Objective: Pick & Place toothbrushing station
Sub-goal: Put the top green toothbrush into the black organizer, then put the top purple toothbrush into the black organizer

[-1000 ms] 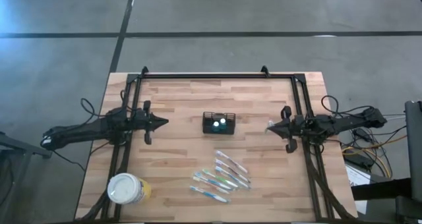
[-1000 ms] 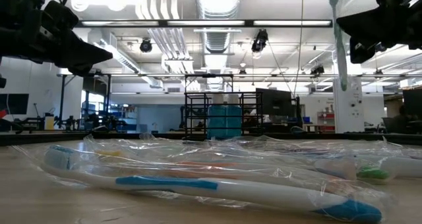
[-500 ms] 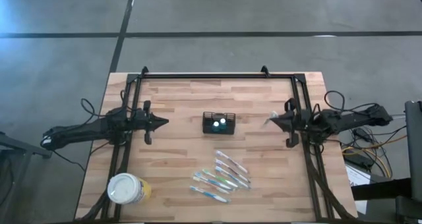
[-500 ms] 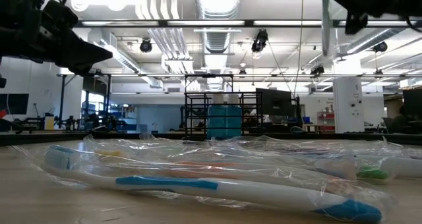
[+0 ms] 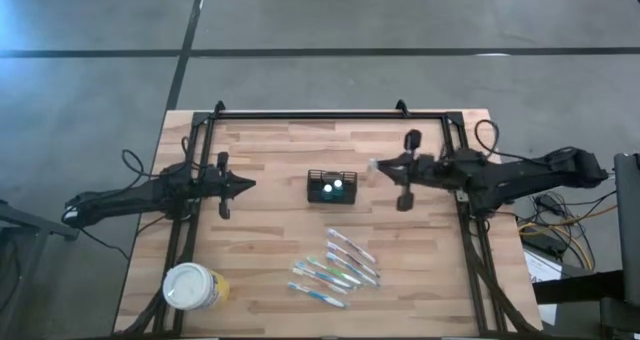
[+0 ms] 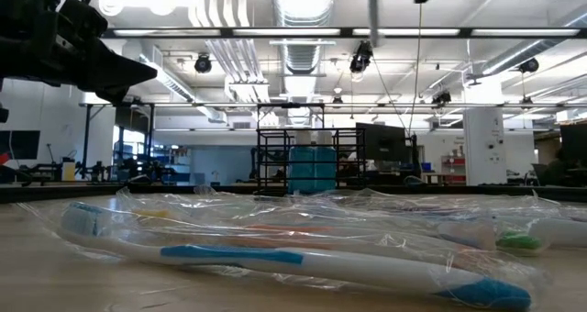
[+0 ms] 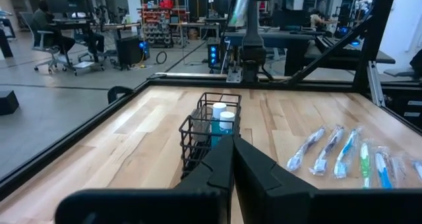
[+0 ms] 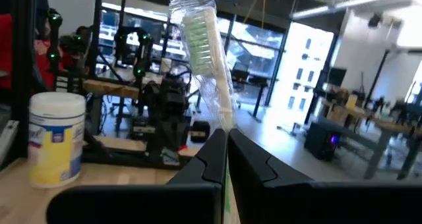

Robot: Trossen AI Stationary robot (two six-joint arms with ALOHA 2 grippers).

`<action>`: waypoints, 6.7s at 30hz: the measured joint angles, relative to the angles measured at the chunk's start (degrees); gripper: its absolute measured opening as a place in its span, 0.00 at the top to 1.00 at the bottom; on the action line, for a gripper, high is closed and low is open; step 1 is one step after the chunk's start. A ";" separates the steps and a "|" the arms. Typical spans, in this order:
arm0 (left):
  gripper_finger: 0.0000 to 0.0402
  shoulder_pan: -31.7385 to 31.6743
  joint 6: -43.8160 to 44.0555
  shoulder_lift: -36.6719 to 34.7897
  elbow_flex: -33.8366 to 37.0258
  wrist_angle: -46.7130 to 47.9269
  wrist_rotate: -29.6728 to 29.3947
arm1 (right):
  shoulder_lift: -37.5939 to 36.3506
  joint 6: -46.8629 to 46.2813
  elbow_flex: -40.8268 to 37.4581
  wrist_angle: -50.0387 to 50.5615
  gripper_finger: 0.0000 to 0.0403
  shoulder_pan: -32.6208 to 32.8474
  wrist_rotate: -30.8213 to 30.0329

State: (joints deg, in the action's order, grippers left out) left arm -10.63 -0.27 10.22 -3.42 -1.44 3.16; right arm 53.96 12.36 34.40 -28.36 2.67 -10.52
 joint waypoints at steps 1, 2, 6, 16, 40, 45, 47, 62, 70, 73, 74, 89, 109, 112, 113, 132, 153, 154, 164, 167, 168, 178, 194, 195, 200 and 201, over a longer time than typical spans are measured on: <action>0.97 0.00 0.00 0.00 0.00 0.04 0.00 | 1.55 0.79 0.01 -1.94 0.98 -0.75 0.92; 0.97 0.00 0.00 0.00 0.00 0.07 0.00 | 2.93 1.14 -0.18 -3.72 0.98 -1.80 2.52; 0.97 0.00 0.00 0.00 0.02 0.14 0.00 | 6.58 -2.62 -2.38 -9.39 0.98 -7.03 9.80; 0.97 0.00 -0.57 0.00 0.04 0.22 0.00 | 15.18 -7.72 -9.29 -23.23 0.98 -12.08 12.70; 0.97 0.00 -0.61 0.02 0.90 0.14 0.00 | 39.98 -13.14 -14.68 -53.18 0.98 -13.56 9.09; 0.97 0.00 -0.61 0.04 0.90 0.14 0.00 | 45.86 -13.79 -14.83 -57.92 0.98 -13.56 7.61; 0.97 0.00 -0.61 0.04 0.90 0.14 0.00 | 47.79 -13.85 -14.83 -59.67 0.98 -13.57 7.44; 0.97 0.02 -0.59 0.04 0.90 0.16 0.02 | 54.53 -14.99 -13.64 -61.74 0.98 -13.61 7.27; 0.97 0.01 -0.59 0.04 0.90 0.16 0.00 | 54.29 -15.33 -13.64 -61.48 0.98 -13.61 7.50; 0.97 0.02 -0.59 0.04 0.90 0.14 0.00 | 54.09 -17.59 -13.80 -61.07 0.95 -13.56 7.54; 0.97 0.02 -0.59 0.04 0.90 0.14 0.02 | 54.05 -18.40 -13.80 -60.88 0.94 -13.56 7.54; 0.97 0.02 -0.57 0.04 0.90 -0.06 0.00 | 48.64 -21.13 -14.30 -58.33 0.59 -13.43 7.71; 0.97 0.02 0.15 0.04 0.90 -0.06 0.00 | -12.88 -10.58 -14.74 1.78 0.72 -7.29 8.88; 0.97 0.02 0.31 0.04 0.90 -0.06 0.02 | -21.65 -10.44 -15.14 9.83 0.84 -7.01 8.94; 0.97 0.02 0.33 0.04 0.90 -0.06 0.01 | -24.12 -10.44 -15.34 12.27 0.89 -7.01 8.91; 0.97 0.00 0.33 0.02 0.90 0.03 0.00 | -54.00 -14.30 -29.39 19.76 0.98 -7.04 6.45; 0.97 0.00 0.50 0.09 0.90 0.08 0.00 | -36.61 -22.36 -23.78 26.68 0.98 -1.81 7.15; 0.97 0.01 0.51 0.09 0.90 0.02 0.00 | -33.24 -23.20 -21.44 28.43 0.98 -0.82 6.65; 0.97 0.00 2.17 0.11 0.90 -0.10 0.00 | 6.83 -33.72 4.61 47.39 0.98 8.57 4.45; 0.97 0.00 2.27 0.11 0.90 -0.08 0.01 | 17.74 -35.93 11.91 51.47 0.98 10.23 4.36; 0.97 0.01 2.27 0.11 0.90 -0.07 0.00 | 20.98 -36.33 14.05 52.32 0.98 10.48 4.19; 0.97 0.00 2.47 0.11 0.90 0.10 0.02 | 44.72 -41.22 31.33 66.11 0.81 11.05 5.99; 0.97 0.00 2.45 0.11 0.90 0.75 0.02 | 53.07 -43.70 36.20 65.48 0.52 11.26 10.67; 0.97 0.00 2.45 0.11 0.90 0.75 0.02 | 53.07 -44.22 35.77 64.69 0.52 11.36 10.67; 0.97 0.00 2.45 0.11 0.90 0.73 0.02 | 53.11 -45.47 33.80 62.53 0.55 11.85 10.72; 0.97 0.00 2.45 0.11 0.90 0.73 0.02 | 53.11 -45.63 33.59 61.92 0.56 11.85 10.73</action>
State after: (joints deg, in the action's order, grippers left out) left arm -10.63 2.17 10.33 -2.52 -0.71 3.18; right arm 107.07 -33.28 67.99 33.57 14.52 0.21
